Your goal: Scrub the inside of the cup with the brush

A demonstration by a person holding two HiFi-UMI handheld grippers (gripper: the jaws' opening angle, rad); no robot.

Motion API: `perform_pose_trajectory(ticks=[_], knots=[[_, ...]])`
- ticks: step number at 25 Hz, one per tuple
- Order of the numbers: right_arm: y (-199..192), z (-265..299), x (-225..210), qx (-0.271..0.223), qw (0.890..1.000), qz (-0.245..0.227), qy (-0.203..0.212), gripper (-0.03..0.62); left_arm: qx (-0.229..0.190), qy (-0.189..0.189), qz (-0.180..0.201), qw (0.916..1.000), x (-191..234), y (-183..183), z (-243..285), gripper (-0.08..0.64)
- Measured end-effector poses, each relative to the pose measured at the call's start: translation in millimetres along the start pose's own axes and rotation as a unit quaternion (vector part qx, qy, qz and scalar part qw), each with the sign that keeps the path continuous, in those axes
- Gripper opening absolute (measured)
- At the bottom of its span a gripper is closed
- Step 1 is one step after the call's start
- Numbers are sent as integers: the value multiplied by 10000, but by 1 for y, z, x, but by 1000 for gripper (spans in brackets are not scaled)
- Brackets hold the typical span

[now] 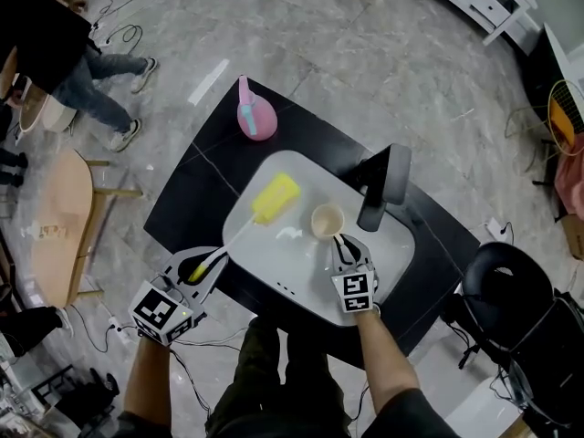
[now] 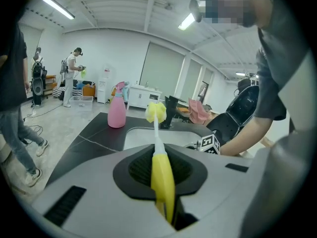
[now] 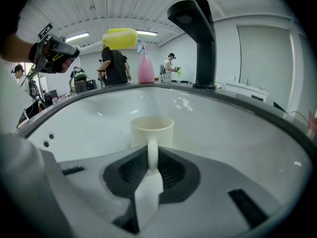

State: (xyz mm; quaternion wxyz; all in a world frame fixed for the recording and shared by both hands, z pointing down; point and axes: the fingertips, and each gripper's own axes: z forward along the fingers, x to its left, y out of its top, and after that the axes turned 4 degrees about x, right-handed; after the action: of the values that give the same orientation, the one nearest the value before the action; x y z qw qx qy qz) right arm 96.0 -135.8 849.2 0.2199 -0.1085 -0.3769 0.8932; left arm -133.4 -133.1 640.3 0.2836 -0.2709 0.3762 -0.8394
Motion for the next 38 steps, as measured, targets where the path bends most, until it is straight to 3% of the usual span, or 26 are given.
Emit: perform_pose_trajectory(ticks=[8, 14, 23, 28, 35, 38], knots=[[-13, 2, 7, 362, 9988, 131, 291, 78, -23, 65, -5, 10000, -3, 0, -8, 31], [-22, 2, 16, 757, 9956, 7, 554, 151, -61, 67, 31, 10000, -6, 2, -11, 31], [-3, -25, 14, 803, 9958, -58, 444, 163, -162, 94, 60, 9998, -15, 16, -29, 31], [14, -39, 9, 640, 9974, -132, 315, 163, -248, 114, 101, 9996, -15, 20, -35, 31], [81, -110, 4, -171, 9998, -31, 47, 160, -387, 93, 194, 9990, -31, 46, -62, 31], [120, -150, -4, -660, 9976, -66, -187, 93, -492, 111, 247, 9984, -39, 61, -75, 31]])
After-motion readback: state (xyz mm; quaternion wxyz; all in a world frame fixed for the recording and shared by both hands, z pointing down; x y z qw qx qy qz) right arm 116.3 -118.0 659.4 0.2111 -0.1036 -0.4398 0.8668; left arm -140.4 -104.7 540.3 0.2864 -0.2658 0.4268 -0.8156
